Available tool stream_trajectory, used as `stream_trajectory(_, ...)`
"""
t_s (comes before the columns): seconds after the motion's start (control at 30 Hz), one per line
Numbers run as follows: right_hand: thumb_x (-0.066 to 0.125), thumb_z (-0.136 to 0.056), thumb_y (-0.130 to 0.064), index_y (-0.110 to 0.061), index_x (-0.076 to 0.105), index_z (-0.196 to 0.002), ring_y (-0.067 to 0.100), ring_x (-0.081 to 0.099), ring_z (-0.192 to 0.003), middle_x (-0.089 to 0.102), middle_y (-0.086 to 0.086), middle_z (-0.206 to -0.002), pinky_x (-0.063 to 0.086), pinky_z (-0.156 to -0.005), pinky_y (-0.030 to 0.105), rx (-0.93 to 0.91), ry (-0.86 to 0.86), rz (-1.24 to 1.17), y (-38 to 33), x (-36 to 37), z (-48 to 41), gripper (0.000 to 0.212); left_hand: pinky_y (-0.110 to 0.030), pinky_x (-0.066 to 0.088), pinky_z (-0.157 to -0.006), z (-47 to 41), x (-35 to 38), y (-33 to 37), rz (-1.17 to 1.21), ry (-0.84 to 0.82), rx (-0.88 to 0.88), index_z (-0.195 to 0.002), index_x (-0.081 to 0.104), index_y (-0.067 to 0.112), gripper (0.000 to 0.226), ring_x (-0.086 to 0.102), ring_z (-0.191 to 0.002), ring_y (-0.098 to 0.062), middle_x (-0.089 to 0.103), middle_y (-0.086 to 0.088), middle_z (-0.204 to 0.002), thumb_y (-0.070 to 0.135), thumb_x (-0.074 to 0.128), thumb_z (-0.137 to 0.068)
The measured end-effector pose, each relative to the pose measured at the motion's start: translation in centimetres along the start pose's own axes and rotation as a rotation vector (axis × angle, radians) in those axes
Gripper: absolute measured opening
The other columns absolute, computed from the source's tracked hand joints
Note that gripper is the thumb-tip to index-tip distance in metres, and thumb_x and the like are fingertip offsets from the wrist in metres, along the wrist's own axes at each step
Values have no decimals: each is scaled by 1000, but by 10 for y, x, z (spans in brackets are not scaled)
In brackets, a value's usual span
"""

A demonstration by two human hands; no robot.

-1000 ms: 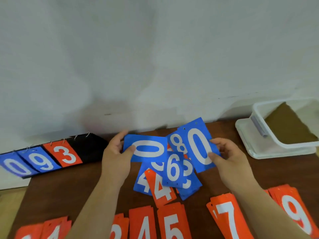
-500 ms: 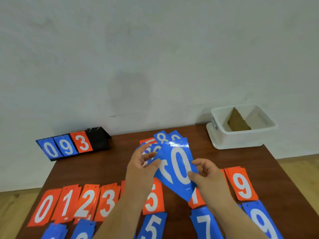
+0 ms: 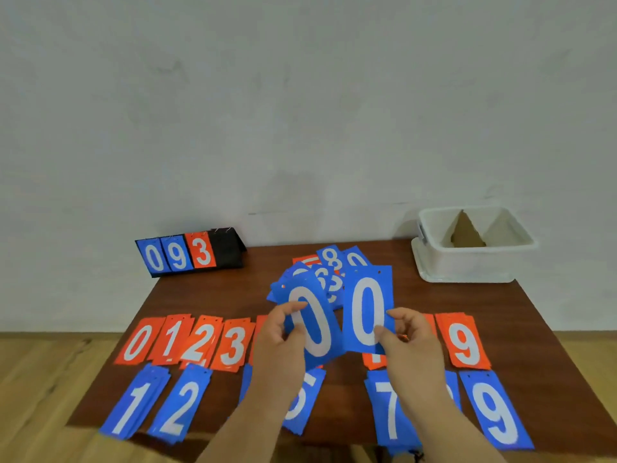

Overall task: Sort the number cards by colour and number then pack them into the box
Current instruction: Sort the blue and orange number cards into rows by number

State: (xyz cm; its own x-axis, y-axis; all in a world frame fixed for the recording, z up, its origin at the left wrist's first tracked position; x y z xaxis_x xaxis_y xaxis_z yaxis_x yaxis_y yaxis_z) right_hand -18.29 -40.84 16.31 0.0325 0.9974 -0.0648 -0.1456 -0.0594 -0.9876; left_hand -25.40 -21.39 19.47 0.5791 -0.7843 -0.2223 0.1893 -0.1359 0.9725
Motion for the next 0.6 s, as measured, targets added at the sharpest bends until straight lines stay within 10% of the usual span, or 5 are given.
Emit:
stream_trajectory(0.23, 75, -87, -11, -30, 65, -98, 10, 52, -69, 57, -6, -81, 46, -63, 27, -69, -234, 28, -11, 71, 30, 24, -44, 61, -76, -3, -70, -23, -66, 72, -15, -107, 65, 47, 36, 68, -90, -20, 68, 10, -108, 13, 53, -103)
stream_trajectory(0.6, 76, -88, -18, -31, 62, -99, 7, 49, -60, 49, 2, -77, 48, -54, 22, -94, -480, 271, 11, 276, 97, 21, -24, 58, -81, -50, -234, -85, -20, 111, -29, -108, 64, 43, 31, 63, -101, 1, 64, 22, -113, 15, 69, -95)
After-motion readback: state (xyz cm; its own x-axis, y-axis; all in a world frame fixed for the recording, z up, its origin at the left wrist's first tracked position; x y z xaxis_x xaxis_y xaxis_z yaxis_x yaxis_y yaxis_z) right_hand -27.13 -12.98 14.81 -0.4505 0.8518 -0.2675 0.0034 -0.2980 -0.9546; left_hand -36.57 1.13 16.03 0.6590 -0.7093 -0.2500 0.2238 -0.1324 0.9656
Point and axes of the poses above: each hand's wrist, its own z-axis away from the middle knuckle, its own x-axis out of the palm, y = z × x, the point moved 4 cm from there along -z, towards the middle knuckle
